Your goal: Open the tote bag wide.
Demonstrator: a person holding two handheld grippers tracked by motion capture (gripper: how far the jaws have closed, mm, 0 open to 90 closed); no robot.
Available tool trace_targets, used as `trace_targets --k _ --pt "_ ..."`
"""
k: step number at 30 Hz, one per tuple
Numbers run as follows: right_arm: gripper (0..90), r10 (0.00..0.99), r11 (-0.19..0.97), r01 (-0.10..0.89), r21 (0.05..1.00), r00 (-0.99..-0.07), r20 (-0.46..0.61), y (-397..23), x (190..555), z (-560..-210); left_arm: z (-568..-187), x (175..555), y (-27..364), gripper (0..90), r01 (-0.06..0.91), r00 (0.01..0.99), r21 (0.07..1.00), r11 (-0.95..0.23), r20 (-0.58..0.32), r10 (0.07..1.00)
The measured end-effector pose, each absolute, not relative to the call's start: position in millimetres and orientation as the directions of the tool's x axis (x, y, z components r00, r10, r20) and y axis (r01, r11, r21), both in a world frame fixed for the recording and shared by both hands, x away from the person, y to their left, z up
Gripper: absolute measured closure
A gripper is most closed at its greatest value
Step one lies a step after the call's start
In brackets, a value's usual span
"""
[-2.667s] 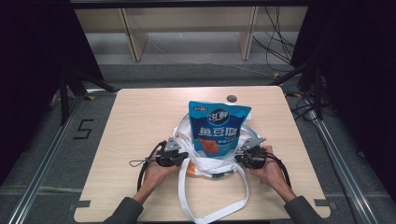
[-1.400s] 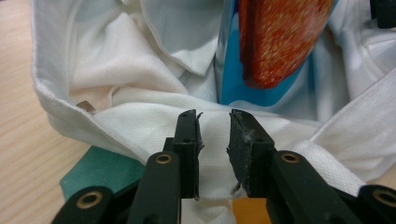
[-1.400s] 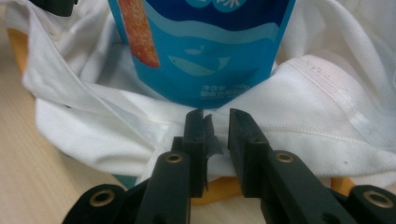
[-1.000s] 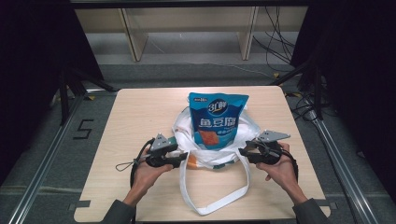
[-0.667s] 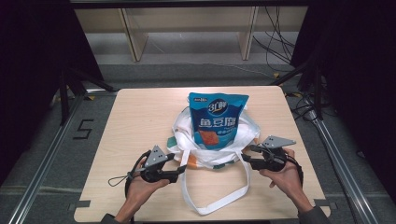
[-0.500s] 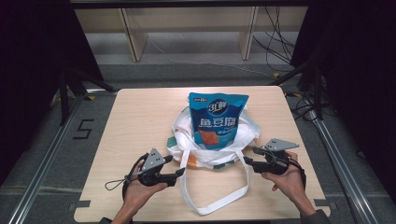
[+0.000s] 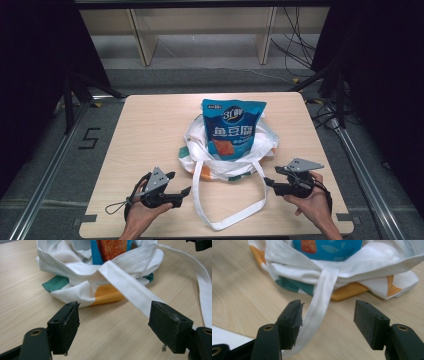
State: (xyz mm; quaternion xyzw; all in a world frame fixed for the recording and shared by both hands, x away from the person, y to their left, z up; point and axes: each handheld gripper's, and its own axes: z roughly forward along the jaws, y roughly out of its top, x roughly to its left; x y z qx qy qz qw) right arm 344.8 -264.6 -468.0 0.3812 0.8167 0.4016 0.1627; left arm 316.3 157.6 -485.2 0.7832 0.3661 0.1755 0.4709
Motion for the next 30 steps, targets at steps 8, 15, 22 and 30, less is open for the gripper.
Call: trace_targets --k 8,15,22,30 --pt "37.1 0.77 0.395 0.498 0.772 -0.637 0.017 -265 325 -472 -491 301 160 17.7 0.406 0.685 0.869 -0.285 -0.083 0.723" --pt "32.7 0.766 0.4 0.508 0.763 -0.642 0.026 -271 305 -482 -497 289 155 16.9 0.41 0.704 0.854 -0.32 -0.073 0.707" --pt "31.6 0.76 0.416 0.529 0.74 -0.649 0.037 -277 288 -490 -501 280 146 17.4 0.4 0.735 0.832 -0.385 -0.04 0.677" --pt "31.1 0.755 0.434 0.533 0.726 -0.655 0.029 -276 283 -492 -503 280 143 17.6 0.395 0.741 0.829 -0.396 -0.032 0.671"
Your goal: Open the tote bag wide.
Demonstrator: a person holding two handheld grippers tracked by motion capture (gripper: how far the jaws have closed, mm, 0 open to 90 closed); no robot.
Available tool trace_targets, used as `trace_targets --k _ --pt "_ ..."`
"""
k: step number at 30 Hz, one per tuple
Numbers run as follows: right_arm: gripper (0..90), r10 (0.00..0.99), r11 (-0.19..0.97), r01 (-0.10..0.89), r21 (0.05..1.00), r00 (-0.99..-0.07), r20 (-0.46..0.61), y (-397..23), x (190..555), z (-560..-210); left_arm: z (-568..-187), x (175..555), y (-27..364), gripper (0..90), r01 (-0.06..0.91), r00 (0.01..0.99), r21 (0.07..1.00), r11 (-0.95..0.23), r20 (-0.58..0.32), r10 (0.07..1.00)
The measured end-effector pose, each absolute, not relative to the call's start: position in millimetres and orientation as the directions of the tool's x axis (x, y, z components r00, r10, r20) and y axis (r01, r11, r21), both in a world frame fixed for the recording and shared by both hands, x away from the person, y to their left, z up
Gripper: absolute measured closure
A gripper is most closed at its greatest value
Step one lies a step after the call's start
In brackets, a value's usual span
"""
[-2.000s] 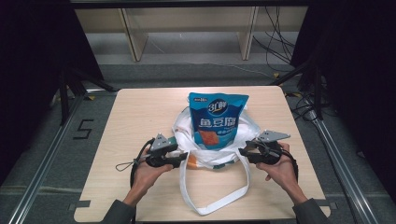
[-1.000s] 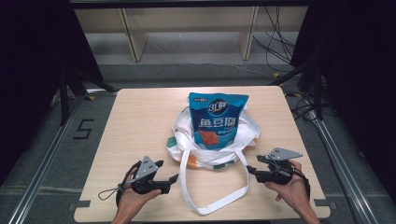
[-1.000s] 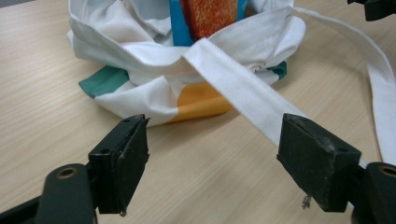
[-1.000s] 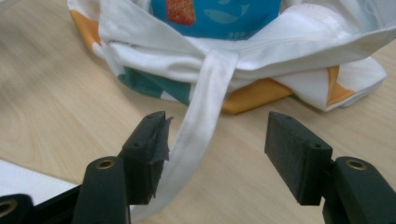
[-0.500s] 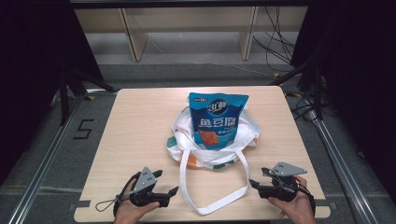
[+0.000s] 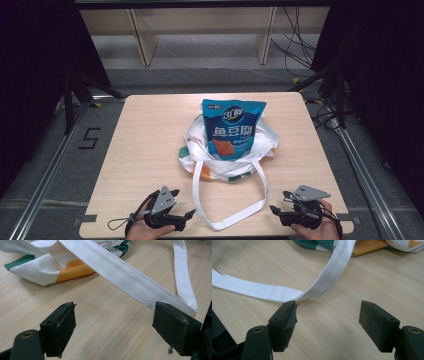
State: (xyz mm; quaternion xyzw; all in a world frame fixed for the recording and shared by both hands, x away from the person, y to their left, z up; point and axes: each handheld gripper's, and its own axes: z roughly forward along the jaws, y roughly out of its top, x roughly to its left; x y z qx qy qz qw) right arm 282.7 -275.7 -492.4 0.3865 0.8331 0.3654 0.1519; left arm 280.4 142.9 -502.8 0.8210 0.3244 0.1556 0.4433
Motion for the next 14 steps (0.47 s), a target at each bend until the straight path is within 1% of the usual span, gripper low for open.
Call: trace_targets --k 3,4,5,6,9,11,12,14 --pt "31.1 0.741 0.44 0.53 0.725 -0.671 0.041 -274.7 284.1 -493.8 -503.7 281.9 142.7 17.6 0.398 0.743 0.825 -0.402 -0.032 0.669" --pt "31.1 0.748 0.443 0.526 0.726 -0.663 0.024 -274.8 284.1 -493.5 -503.8 282.5 143.2 17.6 0.397 0.744 0.818 -0.417 -0.021 0.667" --pt "31.0 0.753 0.44 0.536 0.721 -0.657 0.029 -274.2 283.7 -493.4 -504.4 282.7 142.2 17.6 0.403 0.74 0.82 -0.406 -0.031 0.672" --pt "31.1 0.755 0.437 0.549 0.713 -0.655 0.042 -273.3 283.1 -493.5 -504.0 283.2 142.8 17.6 0.399 0.744 0.816 -0.418 -0.022 0.668" --pt "31.0 0.753 0.44 0.548 0.711 -0.657 0.04 -273.7 283.3 -493.7 -503.9 283.7 142.9 17.7 0.4 0.747 0.812 -0.425 -0.02 0.665" --pt "30.8 0.755 0.443 0.536 0.719 -0.655 0.023 -275.2 284.2 -493.4 -505.1 284.2 142.1 17.7 0.4 0.74 0.821 -0.406 -0.028 0.672" --pt "30.7 0.756 0.441 0.539 0.718 -0.654 0.027 -275.4 284.3 -493.4 -505.1 284.9 143.4 17.7 0.402 0.74 0.816 -0.416 -0.022 0.672" --pt "30.7 0.748 0.444 0.546 0.711 -0.662 0.042 -275.9 285.2 -493.4 -505.6 285.2 142.9 17.8 0.413 0.73 0.819 -0.399 -0.036 0.682"
